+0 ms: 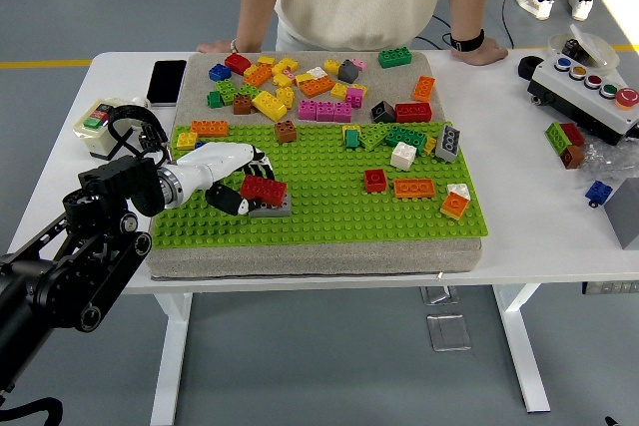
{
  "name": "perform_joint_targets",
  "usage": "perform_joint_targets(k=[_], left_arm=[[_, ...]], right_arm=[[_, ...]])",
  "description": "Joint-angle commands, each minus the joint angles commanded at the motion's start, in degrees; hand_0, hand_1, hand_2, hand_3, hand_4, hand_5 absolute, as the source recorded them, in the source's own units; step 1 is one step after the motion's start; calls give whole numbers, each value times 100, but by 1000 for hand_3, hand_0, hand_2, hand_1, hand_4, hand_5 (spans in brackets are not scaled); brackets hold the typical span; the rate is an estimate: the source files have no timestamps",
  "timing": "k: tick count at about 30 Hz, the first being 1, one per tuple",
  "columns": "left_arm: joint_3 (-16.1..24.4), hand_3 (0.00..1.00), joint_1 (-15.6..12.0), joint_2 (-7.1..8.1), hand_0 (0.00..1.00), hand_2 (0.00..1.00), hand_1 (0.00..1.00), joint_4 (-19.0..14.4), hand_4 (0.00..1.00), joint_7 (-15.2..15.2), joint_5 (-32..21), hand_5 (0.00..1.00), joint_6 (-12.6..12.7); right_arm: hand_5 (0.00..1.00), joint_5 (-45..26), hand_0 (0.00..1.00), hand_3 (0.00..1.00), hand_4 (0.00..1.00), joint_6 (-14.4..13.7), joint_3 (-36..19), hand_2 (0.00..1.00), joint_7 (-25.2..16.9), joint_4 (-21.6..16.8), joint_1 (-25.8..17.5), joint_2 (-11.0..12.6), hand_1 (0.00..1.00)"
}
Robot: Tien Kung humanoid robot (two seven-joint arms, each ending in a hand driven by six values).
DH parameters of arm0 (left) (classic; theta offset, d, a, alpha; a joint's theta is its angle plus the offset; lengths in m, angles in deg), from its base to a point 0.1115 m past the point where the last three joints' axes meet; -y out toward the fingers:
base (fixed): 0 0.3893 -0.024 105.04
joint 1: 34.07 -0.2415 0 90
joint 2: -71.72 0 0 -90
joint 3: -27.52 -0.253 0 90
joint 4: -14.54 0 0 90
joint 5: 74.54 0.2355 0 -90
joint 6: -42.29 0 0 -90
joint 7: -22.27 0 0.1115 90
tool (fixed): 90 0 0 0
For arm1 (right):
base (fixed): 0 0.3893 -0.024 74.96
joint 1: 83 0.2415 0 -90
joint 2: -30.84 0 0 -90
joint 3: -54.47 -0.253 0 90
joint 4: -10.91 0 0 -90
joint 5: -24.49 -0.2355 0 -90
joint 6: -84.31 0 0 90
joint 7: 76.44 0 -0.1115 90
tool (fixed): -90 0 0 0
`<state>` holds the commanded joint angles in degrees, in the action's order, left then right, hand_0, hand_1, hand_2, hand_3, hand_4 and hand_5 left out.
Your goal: Pick up the brick,pile it on top of brick,press brick,pick up the brick,pile it on top of brick,press brick
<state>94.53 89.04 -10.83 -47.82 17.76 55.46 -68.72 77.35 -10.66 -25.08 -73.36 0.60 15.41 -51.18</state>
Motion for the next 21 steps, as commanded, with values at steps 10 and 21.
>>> perform_joint_targets(k=[10,21], left_arm=[[32,557,-72,-96,663,610,635,-98,516,174,0,85,-113],[20,556,-75,-151,667,611,635,-154,518,413,0,91,-51]], right_arm=[[642,-8,754,737,998,-1,-9,733,6,0,-1,18,687],[641,-27,755,737,998,-4,-3,733,11,0,1,20,687]])
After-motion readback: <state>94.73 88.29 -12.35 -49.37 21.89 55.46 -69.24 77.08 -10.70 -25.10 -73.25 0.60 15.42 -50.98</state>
